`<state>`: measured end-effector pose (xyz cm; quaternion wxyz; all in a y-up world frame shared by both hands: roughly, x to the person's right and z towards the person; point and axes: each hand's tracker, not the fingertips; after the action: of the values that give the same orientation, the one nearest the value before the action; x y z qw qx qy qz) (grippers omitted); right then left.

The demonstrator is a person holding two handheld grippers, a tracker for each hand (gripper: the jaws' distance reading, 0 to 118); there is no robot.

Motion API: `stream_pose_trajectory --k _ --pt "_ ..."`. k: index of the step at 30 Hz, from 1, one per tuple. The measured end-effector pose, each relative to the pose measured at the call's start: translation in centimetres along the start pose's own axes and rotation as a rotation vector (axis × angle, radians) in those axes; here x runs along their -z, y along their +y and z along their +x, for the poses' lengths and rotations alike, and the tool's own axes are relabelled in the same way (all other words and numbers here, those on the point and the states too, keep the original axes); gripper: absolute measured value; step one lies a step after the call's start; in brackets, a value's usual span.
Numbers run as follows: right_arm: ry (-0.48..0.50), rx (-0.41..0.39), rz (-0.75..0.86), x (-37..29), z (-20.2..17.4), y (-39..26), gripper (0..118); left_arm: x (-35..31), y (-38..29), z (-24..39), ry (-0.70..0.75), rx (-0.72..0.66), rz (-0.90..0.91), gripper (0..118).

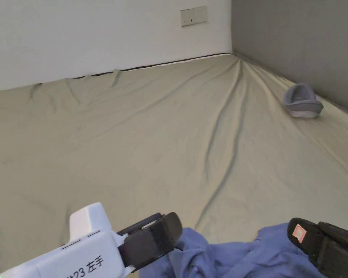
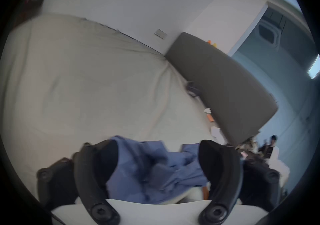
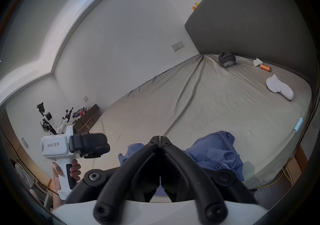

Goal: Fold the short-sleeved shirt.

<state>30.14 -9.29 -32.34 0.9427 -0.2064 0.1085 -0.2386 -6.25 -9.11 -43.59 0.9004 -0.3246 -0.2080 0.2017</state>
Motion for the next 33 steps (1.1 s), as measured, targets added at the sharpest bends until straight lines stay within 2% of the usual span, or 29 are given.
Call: stream_pose_trajectory --k 1,2,3,4,9,13,16,20,23,25,26,27,30,31,33 --pt "0.006 0.000 0.002 0.0 0.1 0.0 0 0.0 -0.3 -0.1 0.049 0.018 -0.030 58" --pt "0.011 -0.002 0.002 0.0 0.1 0.1 0 0.4 -0.6 -0.2 0.078 0.035 -0.072 21" --pt "0.015 -0.003 0.001 0.0 0.1 0.1 0 1.2 -1.1 -0.3 0.101 0.034 -0.109 0" --pt "0.018 -0.004 0.001 0.0 0.1 0.1 0 2.4 -1.7 -0.2 0.140 0.019 -0.154 0" --pt "0.016 -0.015 -0.003 -0.3 0.7 0.3 0 5.3 -4.1 0.9 0.068 0.068 -0.210 0" --pt "0.008 -0.006 0.006 -0.7 0.9 0.4 0 9.0 -5.0 3.5 0.043 0.177 -0.292 0" --pt "0.007 0.011 0.014 -0.8 1.0 0.3 0 12.2 -6.1 5.4 -0.059 0.232 -0.348 0" --pt "0.004 0.000 -0.003 -0.7 2.0 0.2 0 15.6 -7.3 4.6 -0.172 0.063 -0.331 0" --pt "0.002 -0.004 -0.014 -0.5 2.0 0.0 0 15.1 -6.1 2.9 -0.204 -0.097 -0.374 0" --pt "0.006 0.005 -0.014 -0.3 2.2 0.0 0 13.7 -4.9 2.3 -0.189 -0.097 -0.408 1" --pt "0.006 0.007 -0.014 -0.2 2.2 0.0 0 12.2 -3.9 2.1 -0.182 -0.097 -0.404 7" --pt "0.006 0.006 -0.013 -0.2 2.2 0.1 0 10.7 -3.1 1.6 -0.182 -0.103 -0.394 18" --pt "0.012 0.004 -0.012 0.1 2.3 0.2 0 5.5 -0.6 -0.3 -0.242 -0.125 -0.195 100" --pt "0.014 0.008 -0.011 0.3 2.4 0.2 0 4.2 -0.1 -1.3 -0.219 -0.142 -0.150 118" --pt "0.018 0.013 -0.010 0.5 2.4 0.1 0 1.8 0.2 -3.7 -0.202 -0.162 -0.097 117"
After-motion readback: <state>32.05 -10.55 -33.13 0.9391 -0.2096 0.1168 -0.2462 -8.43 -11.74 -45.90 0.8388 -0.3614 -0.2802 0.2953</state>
